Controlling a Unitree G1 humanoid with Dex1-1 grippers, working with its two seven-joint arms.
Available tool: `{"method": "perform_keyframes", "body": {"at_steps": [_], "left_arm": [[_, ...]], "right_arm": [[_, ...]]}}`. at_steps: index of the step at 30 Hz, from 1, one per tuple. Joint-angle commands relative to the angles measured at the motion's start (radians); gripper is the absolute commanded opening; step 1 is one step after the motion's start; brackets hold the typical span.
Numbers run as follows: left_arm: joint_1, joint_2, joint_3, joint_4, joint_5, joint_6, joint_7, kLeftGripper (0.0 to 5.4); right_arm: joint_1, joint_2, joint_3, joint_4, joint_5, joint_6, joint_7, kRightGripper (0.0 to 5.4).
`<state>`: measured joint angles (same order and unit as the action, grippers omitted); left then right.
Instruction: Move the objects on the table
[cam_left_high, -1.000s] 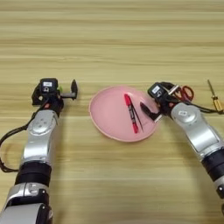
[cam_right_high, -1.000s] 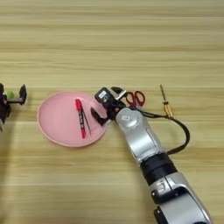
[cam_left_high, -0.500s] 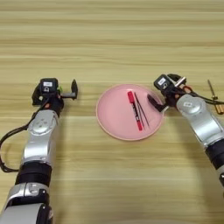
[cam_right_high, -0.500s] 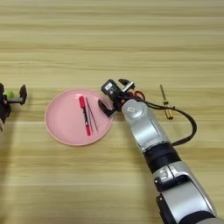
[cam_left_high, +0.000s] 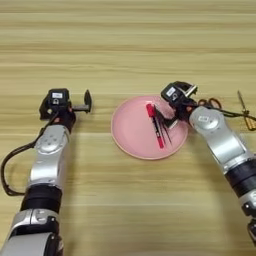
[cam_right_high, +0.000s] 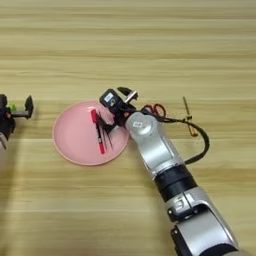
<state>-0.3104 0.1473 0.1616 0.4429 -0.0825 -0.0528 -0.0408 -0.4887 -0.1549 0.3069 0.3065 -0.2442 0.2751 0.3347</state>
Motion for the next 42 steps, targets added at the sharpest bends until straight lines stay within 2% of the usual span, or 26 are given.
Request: {"method": "perform_keyframes", "body": {"at_steps": [1,13,42], "left_arm": [[0.007,-0.002,-0.002,-0.013,0.007,0.007,0.010,5.38],[0.014,-0.001,-0.003,-0.022,0.005,0.010,0.011,5.38],[0.016,0.002,-0.001,-0.022,0.004,0.010,0.008,5.38]], "right_arm": [[0.004,0.005,0.007,0.020,-0.005,0.007,0.001,5.40],[0.004,-0.005,0.004,0.094,-0.014,-0.024,-0.008,5.40],[0.009,-0.010,-0.027,0.068,-0.002,-0.021,-0.015,5.40]]}}
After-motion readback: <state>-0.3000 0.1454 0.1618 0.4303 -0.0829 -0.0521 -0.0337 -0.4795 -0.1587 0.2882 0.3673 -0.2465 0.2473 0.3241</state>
